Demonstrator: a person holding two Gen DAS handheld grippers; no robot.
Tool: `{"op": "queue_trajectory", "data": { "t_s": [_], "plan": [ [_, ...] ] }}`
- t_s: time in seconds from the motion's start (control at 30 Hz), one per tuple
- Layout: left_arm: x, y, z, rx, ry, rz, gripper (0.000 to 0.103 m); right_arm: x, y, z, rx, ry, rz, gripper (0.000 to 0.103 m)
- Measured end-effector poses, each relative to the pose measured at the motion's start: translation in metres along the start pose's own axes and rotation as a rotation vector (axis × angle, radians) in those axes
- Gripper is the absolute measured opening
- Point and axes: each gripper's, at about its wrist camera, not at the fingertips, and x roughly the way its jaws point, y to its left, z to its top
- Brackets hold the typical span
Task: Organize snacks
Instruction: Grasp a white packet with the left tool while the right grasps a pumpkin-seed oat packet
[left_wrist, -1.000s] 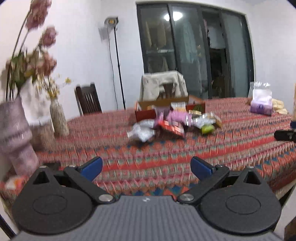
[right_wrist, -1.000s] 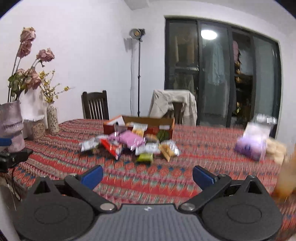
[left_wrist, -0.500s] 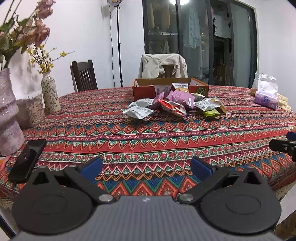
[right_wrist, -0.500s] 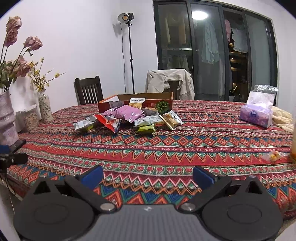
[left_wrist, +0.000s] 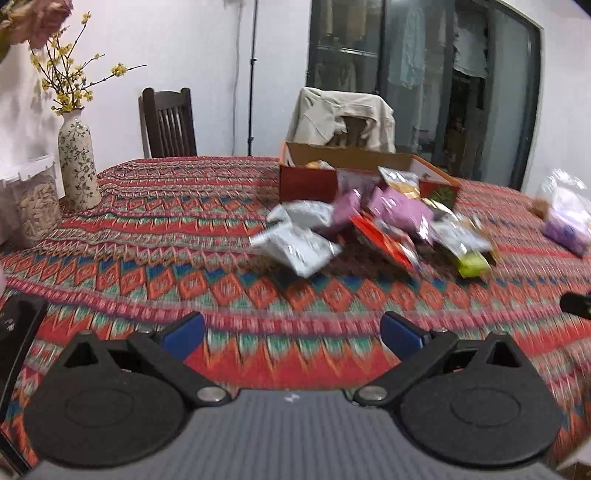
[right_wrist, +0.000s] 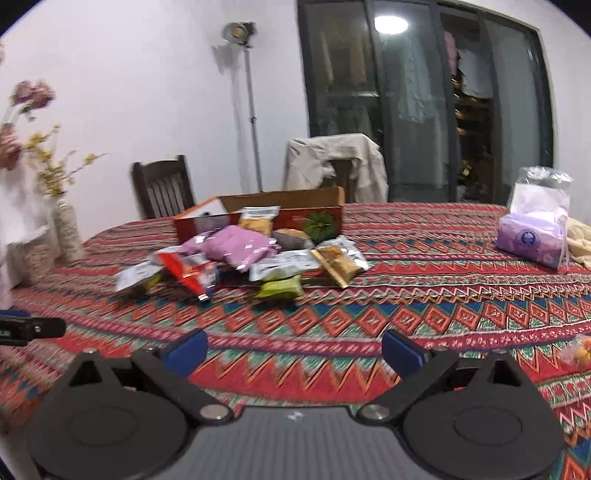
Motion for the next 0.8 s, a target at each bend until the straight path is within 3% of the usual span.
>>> {"op": "queue_trajectory", "data": {
  "t_s": [0.33, 0.5, 0.53, 0.67, 0.7, 0.8],
  "plan": [
    [0.099, 0.011, 0.066, -0.155, 0.042, -0.058, 0.101, 0.114, -0.048, 0.062, 0.269, 0.014, 0.012, 0.072],
    [0.134, 0.01, 0.065, -0.168, 0.087, -0.03, 0.085, 0.17, -0.063, 0.075, 0.341, 0.068, -0.015, 0.066],
    [0.137, 0.01, 0.062, -0.163, 0.092, -0.028, 0.082, 0.18, -0.064, 0.074, 0.341, 0.081, -0.023, 0.065],
    [0.142, 0.013, 0.05, -0.15, 0.114, -0.012, 0.054, 0.2, -0.059, 0.067, 0.264, 0.118, -0.063, 0.055],
    [0.141, 0.014, 0.048, -0.152, 0.112, -0.022, 0.053, 0.201, -0.056, 0.066, 0.222, 0.122, -0.077, 0.049],
    [0.133, 0.014, 0.043, -0.13, 0.091, -0.022, 0.05, 0.197, -0.052, 0.06, 0.1, 0.122, -0.15, 0.048]
  ]
}}
